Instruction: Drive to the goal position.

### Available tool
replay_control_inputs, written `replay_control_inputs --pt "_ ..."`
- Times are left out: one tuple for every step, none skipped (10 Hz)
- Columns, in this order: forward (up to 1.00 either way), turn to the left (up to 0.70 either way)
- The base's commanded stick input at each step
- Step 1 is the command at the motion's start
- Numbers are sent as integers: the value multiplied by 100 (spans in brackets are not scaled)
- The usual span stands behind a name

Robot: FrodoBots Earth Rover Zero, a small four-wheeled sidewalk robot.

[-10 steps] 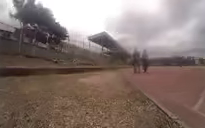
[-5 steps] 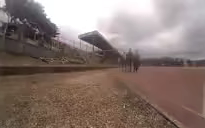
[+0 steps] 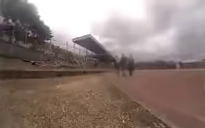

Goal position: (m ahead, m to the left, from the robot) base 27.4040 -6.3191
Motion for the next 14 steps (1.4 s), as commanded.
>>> replay_control_inputs --pt "70 0" --pt "70 0" --pt "70 0" --pt "70 0" --pt "70 0" --pt "70 0" --pt "70 -11" --pt "70 -27" --pt "70 -27" --pt "70 -27" --pt "70 -27" --pt "70 -27" --pt "70 -27" --pt "70 -27"
